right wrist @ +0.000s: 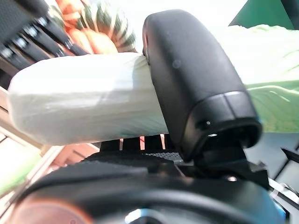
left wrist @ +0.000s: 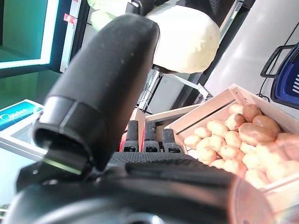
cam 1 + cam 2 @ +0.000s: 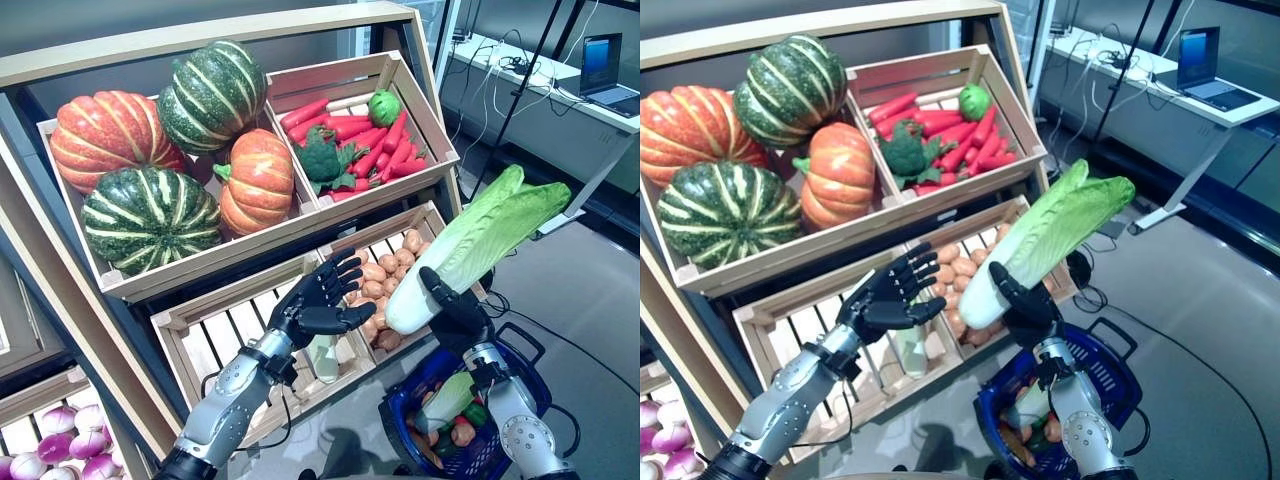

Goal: Put vegetables into the basket

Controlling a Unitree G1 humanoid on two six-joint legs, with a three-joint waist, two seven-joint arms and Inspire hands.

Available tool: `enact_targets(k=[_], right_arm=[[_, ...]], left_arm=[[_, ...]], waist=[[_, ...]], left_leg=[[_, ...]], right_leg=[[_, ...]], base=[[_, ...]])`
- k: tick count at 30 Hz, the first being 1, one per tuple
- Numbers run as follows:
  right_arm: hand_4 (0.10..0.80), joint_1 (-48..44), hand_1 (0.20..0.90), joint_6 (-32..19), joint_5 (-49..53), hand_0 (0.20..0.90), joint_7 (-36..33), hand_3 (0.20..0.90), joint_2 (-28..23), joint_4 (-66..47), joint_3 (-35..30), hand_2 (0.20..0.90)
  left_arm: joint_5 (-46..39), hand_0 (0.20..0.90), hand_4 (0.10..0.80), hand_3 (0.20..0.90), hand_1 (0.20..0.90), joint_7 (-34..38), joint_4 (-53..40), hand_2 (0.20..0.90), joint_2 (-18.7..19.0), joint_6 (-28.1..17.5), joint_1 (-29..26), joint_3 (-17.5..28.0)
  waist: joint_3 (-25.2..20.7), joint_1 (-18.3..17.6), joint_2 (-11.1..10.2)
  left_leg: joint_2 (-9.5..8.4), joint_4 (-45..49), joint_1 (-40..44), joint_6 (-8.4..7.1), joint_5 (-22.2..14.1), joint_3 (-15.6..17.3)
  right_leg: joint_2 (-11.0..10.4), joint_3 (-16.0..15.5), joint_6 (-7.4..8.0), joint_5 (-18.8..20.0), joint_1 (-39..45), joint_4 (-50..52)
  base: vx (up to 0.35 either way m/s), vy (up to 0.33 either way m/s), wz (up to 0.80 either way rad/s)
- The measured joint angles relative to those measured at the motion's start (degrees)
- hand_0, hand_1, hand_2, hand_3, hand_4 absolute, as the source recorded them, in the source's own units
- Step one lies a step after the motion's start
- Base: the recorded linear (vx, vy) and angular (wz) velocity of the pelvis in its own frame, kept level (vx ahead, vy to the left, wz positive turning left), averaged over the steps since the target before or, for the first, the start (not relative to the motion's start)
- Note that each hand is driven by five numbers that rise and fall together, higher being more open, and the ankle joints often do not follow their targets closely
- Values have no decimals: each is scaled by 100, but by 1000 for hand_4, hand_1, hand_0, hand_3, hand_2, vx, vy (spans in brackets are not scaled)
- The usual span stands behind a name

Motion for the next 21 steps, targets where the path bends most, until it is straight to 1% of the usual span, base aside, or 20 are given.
enact_targets(k=[4, 6, 8, 11, 14, 17, 19, 20, 21], right_arm=[[400, -3, 300, -267, -61, 300, -294, 300, 36, 214, -19, 300], [400, -10, 300, -378, -75, 300, -475, 300, 134, 385, -167, 300], [400, -35, 300, -640, -113, 300, -857, 300, 158, 609, -318, 300], [400, -88, 300, -940, -511, 300, -1526, 300, 200, 954, -711, 300], [400, -145, 300, -1186, -1041, 300, -2351, 300, 177, 1269, -1141, 300], [400, -304, 300, -1180, -1662, 300, -3144, 300, -7, 1738, -1335, 300], [400, -297, 300, -1017, -2265, 300, -3654, 300, -129, 1850, -1345, 300], [400, -298, 300, -895, -2606, 300, -3841, 300, -173, 1907, -1342, 300], [400, -296, 300, -825, -2731, 300, -3939, 300, -195, 1917, -1342, 300]], left_arm=[[1, 900, 800, 900, 900, 64, 2, 900, -30, 0, 0, 1], [2, 900, 800, 900, 900, 65, 3, 900, -31, 0, -1, 12], [2, 900, 800, 900, 900, 75, 9, 900, -25, 1, 0, 63], [1, 900, 800, 900, 900, 77, 10, 900, -25, 11, 2, 196], [0, 900, 800, 900, 900, 181, 15, 900, -15, 72, 5, 290], [14, 900, 800, 900, 900, 307, 67, 900, -15, 150, -8, 292], [20, 900, 800, 900, 900, 424, 96, 900, 1, 205, 28, 301], [22, 900, 800, 900, 900, 467, 109, 900, 2, 227, 71, 309], [25, 900, 800, 900, 900, 495, 115, 900, 5, 246, 99, 313]], waist=[[0, 0, 0], [0, 7, 0], [4, 12, 3], [16, 12, 2], [40, 5, 11], [120, -2, -4], [171, -8, -4], [186, -11, -6], [204, -8, -11]], left_leg=[[0, 0, -10, 0, 0, 5], [1, 0, -10, 1, -1, 8], [-1, -1, -10, 3, -2, 10], [0, -1, -7, 3, -3, 14], [1, -1, 3, 3, -5, 29], [6, -2, 32, 4, -7, 45], [9, -2, 32, 4, -7, 46], [10, -1, 33, 4, -7, 46], [11, -1, 30, 4, -7, 44]], right_leg=[[1, 5, 1, 1, -13, 0], [2, 4, 1, 1, -12, 0], [0, 5, 3, 2, -12, 0], [2, 5, 4, 2, -10, -1], [22, 22, 4, 3, -7, -1], [31, 43, 3, 4, 6, -2], [34, 43, 2, 4, 5, -1], [36, 44, 2, 4, 5, -1], [38, 43, 2, 4, 5, -1]], base=[[0, 0, 0], [0, 0, 0], [0, 0, 0], [0, 0, 0], [83, -38, -4], [102, -47, -4], [77, -52, -1], [38, -42, 0], [0, -59, 0]])
